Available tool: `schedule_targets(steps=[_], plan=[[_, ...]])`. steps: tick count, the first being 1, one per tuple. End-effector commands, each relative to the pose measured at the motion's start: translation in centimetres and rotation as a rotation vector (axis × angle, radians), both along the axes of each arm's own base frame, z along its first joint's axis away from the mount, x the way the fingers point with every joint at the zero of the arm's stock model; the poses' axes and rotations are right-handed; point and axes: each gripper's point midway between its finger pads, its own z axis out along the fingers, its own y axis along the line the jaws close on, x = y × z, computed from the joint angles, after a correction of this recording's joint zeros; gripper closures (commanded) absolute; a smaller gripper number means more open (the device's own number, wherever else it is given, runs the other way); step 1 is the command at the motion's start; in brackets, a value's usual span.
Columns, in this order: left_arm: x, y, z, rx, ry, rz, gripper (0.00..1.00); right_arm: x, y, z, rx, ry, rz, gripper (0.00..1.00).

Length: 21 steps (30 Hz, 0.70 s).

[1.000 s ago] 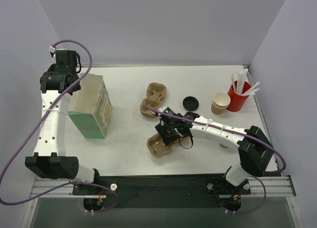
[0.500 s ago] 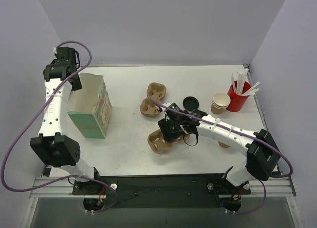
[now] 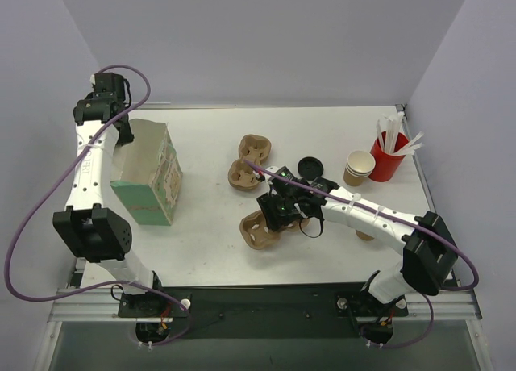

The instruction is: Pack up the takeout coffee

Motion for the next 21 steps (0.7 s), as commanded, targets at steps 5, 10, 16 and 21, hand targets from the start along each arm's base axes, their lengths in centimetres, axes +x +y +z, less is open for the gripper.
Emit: schedule_targets(steps=[5,10,16,21], plan=[[-0.3,-1.1,1.2,-0.046,-0.061,-0.046,0.94,0.8,-0.7,1.5,0.032,-0.041,-0.035,0.56],[-1.1,-4.0,3.5,-0.073,-0.139,-0.127,1.00,1.2,-0.7,3.5,0.090,-0.077,-0.052,0.56],[-3.4,-11.2,5.8,-0.043,-0.178,-0.331,1.00,1.2,0.8,10.3,0.256,-0.189,-0.026,0.56],[-6.3,-16.3,4.6,-0.004,-0.112,-0.482,1.00,1.2,0.6,17.8,0.392,-0.345,-0.014,0.56]])
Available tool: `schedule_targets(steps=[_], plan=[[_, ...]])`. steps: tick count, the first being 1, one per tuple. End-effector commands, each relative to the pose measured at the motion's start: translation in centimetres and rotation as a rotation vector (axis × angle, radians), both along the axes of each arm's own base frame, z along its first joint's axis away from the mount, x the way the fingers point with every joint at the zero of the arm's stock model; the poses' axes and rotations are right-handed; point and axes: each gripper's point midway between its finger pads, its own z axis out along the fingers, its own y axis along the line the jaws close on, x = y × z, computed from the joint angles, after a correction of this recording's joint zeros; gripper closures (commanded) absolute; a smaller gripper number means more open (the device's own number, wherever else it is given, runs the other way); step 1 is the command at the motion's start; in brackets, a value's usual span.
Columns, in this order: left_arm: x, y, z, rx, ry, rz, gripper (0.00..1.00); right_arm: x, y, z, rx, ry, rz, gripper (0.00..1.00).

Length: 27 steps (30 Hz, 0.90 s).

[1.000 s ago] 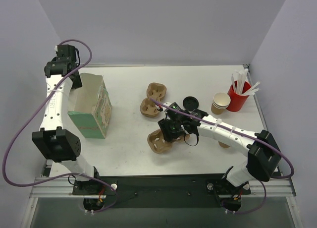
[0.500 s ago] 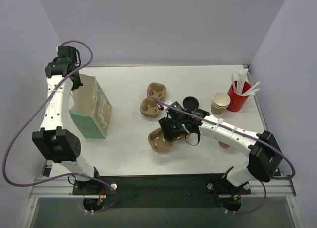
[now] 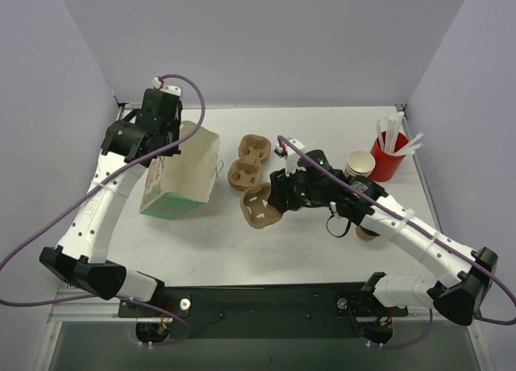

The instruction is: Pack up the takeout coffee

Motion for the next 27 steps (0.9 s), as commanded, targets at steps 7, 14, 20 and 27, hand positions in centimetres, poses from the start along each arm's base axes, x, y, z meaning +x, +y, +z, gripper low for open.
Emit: schedule_targets(steps=[7,14,20,27], plan=[[-6.2,-6.6,-2.7,0.033,0.081,-0.218,1.00,-1.6,0.5,13.6,0.338,-0.277,0.050,0.56],[-7.5,-10.1,-3.5,-0.073,0.091,-0.327,1.00,-4.3,2.6,15.6,0.433,-0.305,0.165,0.56],[-8.1,-11.6,-1.3,-0.145,0.053,-0.393,1.00,-4.5,4.7,17.1,0.502,-0.346,0.207,0.57],[-8.9,-12.4,0.1,-0.190,0.024,-0.450,1.00,-4.9,7.1,18.3,0.564,-0.347,0.272,0.57]])
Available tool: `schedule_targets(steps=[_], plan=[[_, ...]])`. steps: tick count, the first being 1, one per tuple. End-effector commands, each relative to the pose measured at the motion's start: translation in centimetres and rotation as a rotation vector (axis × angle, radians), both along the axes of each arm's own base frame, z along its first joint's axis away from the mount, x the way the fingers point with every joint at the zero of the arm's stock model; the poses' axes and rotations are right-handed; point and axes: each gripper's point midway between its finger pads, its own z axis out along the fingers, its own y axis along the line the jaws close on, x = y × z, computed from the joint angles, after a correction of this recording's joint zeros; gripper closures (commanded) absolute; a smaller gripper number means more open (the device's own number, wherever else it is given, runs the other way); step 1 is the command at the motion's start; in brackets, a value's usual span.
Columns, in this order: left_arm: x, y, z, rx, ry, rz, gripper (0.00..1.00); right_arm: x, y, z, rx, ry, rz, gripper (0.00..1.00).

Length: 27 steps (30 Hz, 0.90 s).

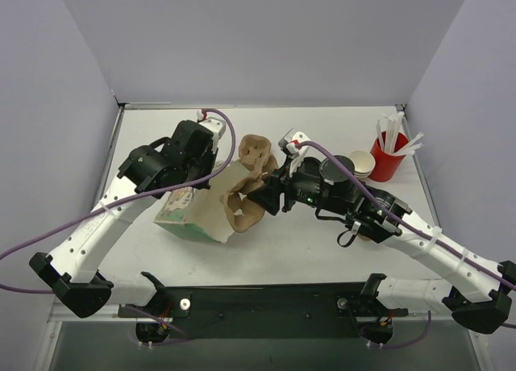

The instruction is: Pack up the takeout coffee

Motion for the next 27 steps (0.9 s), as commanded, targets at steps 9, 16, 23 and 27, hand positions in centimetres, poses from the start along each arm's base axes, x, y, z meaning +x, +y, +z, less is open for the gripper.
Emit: schedule_targets(steps=[9,16,23,27], plan=[[-0.4,-1.8,4.0,-0.133,-0.083,-0.081,1.00,-2.6,3.2,3.5,0.157,-0.038,0.151,0.57],[-0.3,-2.5,4.4,-0.139,-0.086,-0.120,1.00,-4.8,3.9,3.7,0.155,-0.028,0.244,0.57],[-0.8,-3.2,5.3,-0.180,-0.095,-0.172,1.00,-4.9,5.7,1.6,0.070,-0.043,0.329,0.57],[-1.4,-3.8,5.7,-0.214,-0.097,-0.221,1.00,-4.5,6.1,0.5,0.025,-0.052,0.337,0.57]])
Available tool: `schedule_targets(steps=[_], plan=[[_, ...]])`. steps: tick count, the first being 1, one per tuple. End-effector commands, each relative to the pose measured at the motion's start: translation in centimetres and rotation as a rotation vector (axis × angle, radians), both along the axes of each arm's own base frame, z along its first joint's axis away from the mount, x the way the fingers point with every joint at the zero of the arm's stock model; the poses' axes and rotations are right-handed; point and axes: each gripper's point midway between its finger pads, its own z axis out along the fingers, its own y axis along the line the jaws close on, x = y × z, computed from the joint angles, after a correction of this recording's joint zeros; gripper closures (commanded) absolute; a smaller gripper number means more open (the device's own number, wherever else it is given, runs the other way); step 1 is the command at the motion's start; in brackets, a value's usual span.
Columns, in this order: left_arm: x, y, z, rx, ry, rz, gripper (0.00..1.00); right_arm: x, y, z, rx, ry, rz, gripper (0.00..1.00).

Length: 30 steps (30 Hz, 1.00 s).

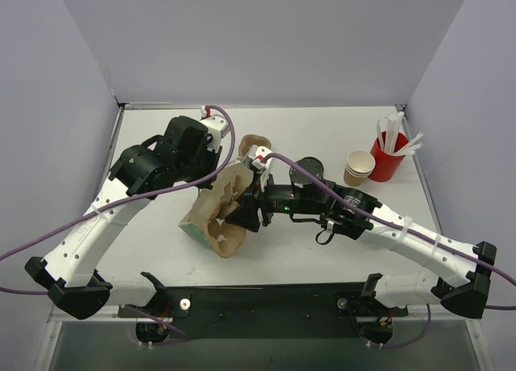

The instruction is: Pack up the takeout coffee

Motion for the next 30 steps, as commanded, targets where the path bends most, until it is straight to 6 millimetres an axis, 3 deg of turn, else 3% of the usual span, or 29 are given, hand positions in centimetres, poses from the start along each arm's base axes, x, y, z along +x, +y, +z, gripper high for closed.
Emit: schedule_targets(steps=[1,14,30], plan=[[-0.5,-1.8,3.2,-0.120,-0.079,-0.097,1.00,-0.1,0.9,2.0,0.033,-0.080,0.061,0.57],[-1.6,-2.7,3.5,-0.148,-0.076,-0.182,1.00,2.7,-0.7,-2.6,-0.161,-0.148,-0.057,0.58],[-2.8,-6.6,5.4,-0.332,-0.024,-0.273,1.00,7.0,-2.8,-6.5,-0.397,-0.194,-0.259,0.61]])
